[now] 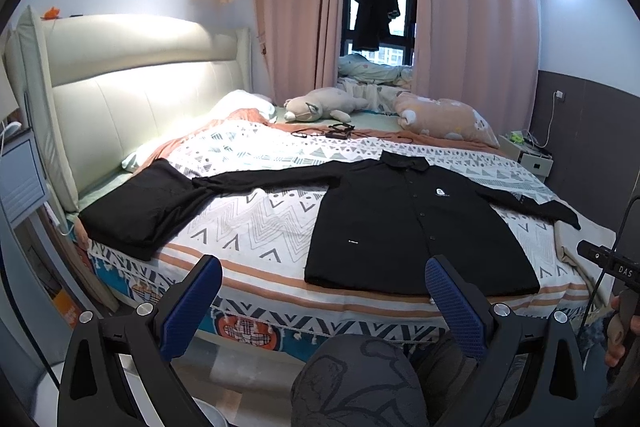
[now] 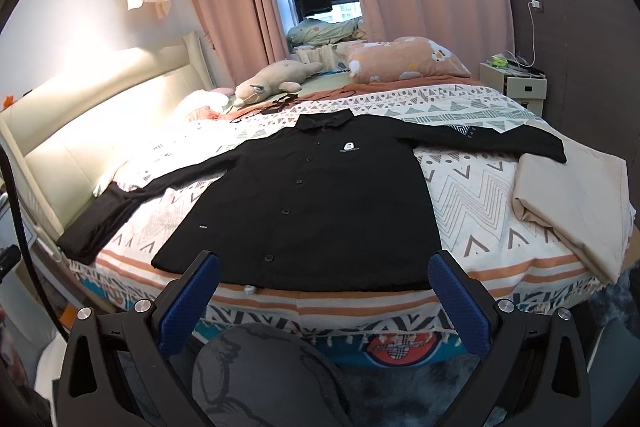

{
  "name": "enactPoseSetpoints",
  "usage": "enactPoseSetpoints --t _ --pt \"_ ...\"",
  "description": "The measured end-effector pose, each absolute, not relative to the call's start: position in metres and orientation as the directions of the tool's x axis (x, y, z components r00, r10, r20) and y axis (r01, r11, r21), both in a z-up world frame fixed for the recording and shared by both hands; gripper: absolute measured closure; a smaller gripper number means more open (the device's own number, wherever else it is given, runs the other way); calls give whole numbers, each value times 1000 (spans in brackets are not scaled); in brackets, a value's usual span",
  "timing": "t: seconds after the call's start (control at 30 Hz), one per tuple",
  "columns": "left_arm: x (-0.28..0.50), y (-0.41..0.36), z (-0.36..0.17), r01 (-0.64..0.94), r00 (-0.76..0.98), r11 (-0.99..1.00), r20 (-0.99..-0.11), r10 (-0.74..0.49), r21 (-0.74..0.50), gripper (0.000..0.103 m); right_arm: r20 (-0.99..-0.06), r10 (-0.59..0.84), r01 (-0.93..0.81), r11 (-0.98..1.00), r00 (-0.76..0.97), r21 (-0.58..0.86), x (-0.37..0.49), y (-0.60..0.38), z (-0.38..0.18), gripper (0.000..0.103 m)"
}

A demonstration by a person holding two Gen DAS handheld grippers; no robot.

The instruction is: Fold large clothes

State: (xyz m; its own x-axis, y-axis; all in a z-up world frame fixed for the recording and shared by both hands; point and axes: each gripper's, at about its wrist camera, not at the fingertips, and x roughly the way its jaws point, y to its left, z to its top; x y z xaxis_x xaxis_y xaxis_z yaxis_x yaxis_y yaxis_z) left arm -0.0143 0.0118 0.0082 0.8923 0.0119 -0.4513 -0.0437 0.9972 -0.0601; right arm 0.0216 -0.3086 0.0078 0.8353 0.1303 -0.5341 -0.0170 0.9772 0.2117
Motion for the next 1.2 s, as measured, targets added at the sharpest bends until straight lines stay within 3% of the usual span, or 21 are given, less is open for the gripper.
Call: enactPoseSetpoints --t 1.2 --pt "-17 24 5 -62 891 993 -455 9 -101 1 -542 136 -18 976 829 218 24 -299 4 0"
